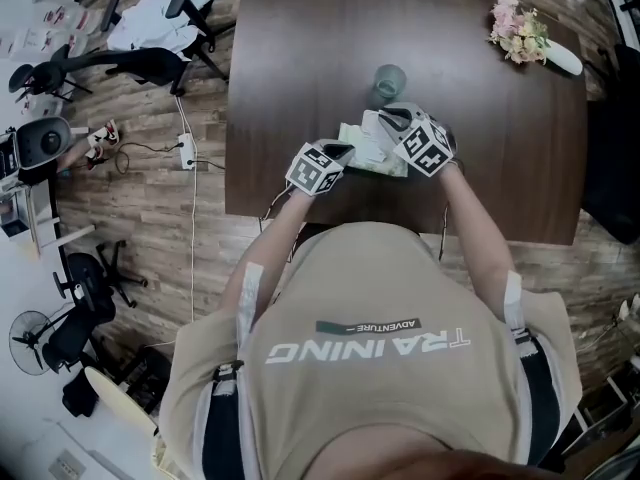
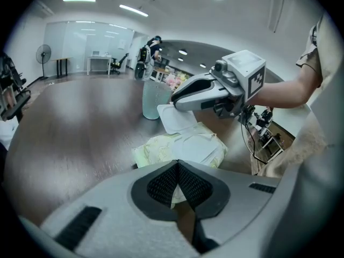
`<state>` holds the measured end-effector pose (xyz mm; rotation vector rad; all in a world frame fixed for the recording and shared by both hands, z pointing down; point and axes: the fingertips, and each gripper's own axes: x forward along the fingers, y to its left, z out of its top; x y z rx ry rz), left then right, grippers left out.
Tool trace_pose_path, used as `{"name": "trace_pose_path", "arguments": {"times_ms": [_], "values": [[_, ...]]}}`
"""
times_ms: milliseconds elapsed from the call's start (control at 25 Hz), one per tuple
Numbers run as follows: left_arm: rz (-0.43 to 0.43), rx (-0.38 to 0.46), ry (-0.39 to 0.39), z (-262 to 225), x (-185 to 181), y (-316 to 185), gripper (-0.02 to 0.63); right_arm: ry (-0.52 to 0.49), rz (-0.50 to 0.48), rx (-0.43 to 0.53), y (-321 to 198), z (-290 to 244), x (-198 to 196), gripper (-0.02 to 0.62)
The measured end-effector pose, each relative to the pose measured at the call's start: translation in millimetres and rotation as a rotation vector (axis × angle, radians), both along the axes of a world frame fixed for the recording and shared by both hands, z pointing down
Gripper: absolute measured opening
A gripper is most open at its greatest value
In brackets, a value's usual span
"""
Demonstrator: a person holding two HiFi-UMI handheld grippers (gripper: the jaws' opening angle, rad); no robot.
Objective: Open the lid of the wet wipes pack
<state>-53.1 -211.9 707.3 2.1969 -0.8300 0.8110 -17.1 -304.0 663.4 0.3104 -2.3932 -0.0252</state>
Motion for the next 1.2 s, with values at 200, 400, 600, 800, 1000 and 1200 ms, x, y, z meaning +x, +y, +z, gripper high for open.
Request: {"name": "trace_pose_path", "arguments": {"times_ms": [200,400,600,800,1000,1200], "values": [[-0.028,-0.006,0.005,0,-2,3,0.009,-0.047,-0.036,-0.063,-2,11,-2,0.028],[-0.043,-0.011,0.015,0,-3,1,0.009,-0.062,-0.027,-0.13,-4,24,-1,0.031],[-0.052,-0.015,0.029,-1,-5,2,0.009,-0.014,-0.052,-0.164,2,43,0,0.031],[-0.039,-0.017,0.034,1,-5,3,0.009,-0.014,-0.013,-0.168,4,50,4,0.031],[-0.023,-0.012,0.041,1,-4,1,0.009,0.024,0.046,-0.171,1,55,12,0.028],[-0.004,0.004,0.047,3,-4,2,0.009,0.088,0.12,-0.079,0,45,24,0.028]]}}
